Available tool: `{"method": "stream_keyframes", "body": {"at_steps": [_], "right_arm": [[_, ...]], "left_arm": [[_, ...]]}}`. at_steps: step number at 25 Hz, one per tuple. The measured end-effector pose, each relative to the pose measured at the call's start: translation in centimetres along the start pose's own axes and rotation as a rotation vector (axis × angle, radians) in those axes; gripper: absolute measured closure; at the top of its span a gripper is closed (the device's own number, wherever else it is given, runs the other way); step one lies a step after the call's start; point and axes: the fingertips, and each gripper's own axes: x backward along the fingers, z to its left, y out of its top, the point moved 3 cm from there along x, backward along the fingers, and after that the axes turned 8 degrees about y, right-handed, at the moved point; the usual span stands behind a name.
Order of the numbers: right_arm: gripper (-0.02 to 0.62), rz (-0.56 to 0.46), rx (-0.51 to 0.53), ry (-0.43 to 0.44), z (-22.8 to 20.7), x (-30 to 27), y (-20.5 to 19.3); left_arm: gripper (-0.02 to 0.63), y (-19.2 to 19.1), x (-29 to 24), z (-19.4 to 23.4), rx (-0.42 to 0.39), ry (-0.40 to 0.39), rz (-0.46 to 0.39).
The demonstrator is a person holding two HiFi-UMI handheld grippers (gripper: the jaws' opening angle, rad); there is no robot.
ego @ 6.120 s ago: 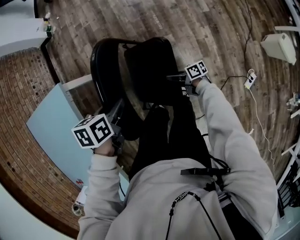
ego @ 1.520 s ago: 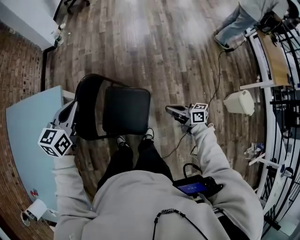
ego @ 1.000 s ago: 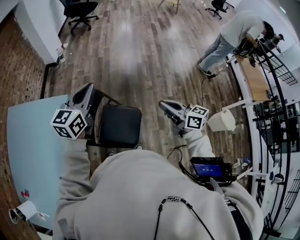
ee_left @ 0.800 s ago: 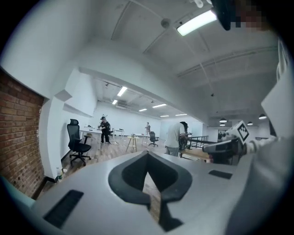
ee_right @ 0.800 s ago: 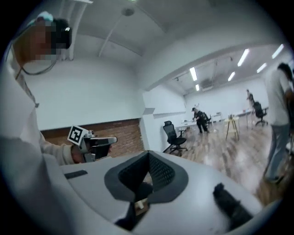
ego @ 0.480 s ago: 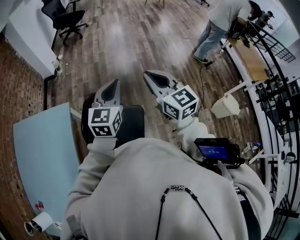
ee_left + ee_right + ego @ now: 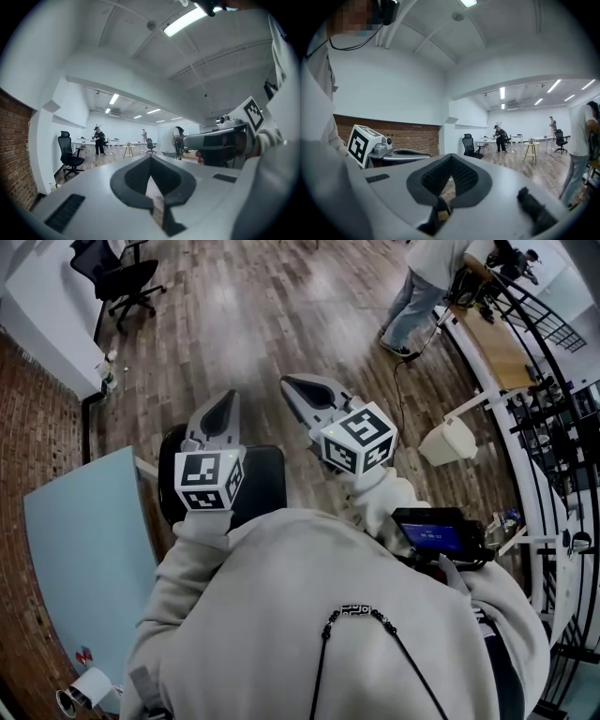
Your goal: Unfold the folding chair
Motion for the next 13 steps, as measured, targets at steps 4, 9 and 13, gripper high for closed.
{"method": "stream_keyframes", "body": {"at_steps": [4,9,13], "right_arm": [[0.589,-0.001,0.008,-0.003,-0.09,-0.05,0.14],[0.589,-0.002,0.004,-0.003,-0.29,0.08,-0.09],[0.589,-0.007,0.007,-0.001,-0.41,0.18,0.03]], "left_arm": [[0.603,0.34,-0.31,-0.43,0.000,-0.024,-0.002],[0.604,0.51,-0.45,-0.77,-0.005,-0.032,-0.008],[0.603,0.64,-0.45,-0.77,-0.004,-0.030,-0.012]]}}
